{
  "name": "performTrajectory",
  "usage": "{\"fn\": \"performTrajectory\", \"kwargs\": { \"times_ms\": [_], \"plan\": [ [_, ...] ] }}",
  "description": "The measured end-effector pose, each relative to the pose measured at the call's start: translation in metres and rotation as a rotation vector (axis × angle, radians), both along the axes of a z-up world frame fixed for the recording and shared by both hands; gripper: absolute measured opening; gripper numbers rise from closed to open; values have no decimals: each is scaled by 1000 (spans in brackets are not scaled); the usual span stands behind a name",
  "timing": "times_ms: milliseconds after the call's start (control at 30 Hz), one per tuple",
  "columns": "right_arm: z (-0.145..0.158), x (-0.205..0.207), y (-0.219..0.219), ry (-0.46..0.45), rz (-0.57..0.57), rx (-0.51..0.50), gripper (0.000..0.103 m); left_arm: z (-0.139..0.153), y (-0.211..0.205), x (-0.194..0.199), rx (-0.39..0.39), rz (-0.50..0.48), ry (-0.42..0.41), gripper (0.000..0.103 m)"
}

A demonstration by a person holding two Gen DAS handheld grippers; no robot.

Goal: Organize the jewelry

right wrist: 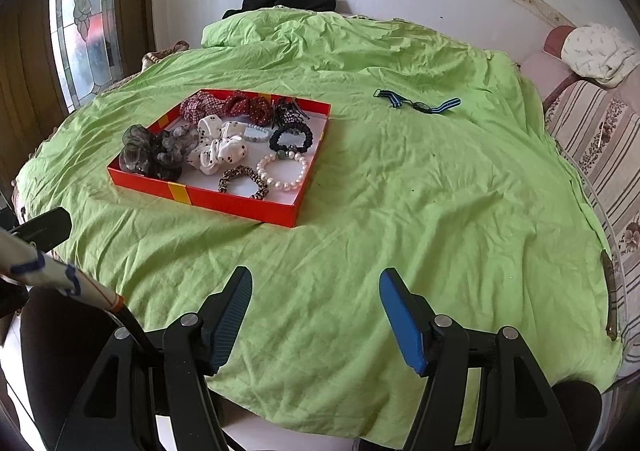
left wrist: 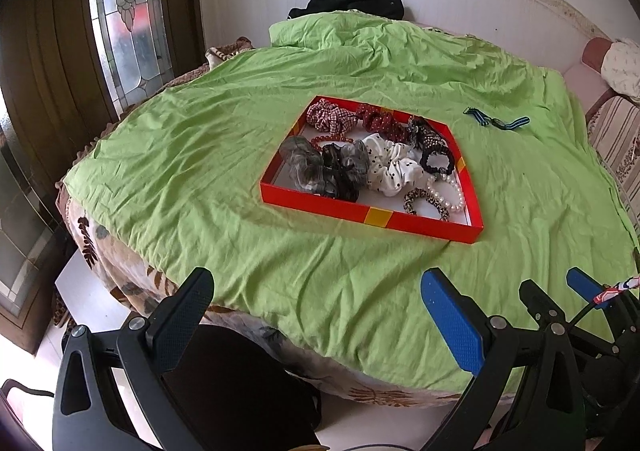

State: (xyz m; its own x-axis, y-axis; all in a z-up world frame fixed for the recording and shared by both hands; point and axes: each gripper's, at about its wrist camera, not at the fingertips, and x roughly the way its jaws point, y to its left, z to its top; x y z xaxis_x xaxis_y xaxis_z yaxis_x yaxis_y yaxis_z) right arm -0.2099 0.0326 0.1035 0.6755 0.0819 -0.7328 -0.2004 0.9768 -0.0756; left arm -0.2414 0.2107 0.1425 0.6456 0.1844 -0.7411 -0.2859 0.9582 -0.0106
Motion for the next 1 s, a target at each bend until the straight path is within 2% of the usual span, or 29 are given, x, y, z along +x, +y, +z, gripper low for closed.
{"fn": "performTrajectory", "kwargs": {
  "times_ms": [467, 1000],
  "plan": [
    [-5, 2, 3, 29, 8, 10, 71, -7, 5, 7, -19, 2, 29, 103],
    [-14, 9, 1, 49, 20, 29, 71, -17, 1, 18, -3, -8, 65, 103]
  ]
}}
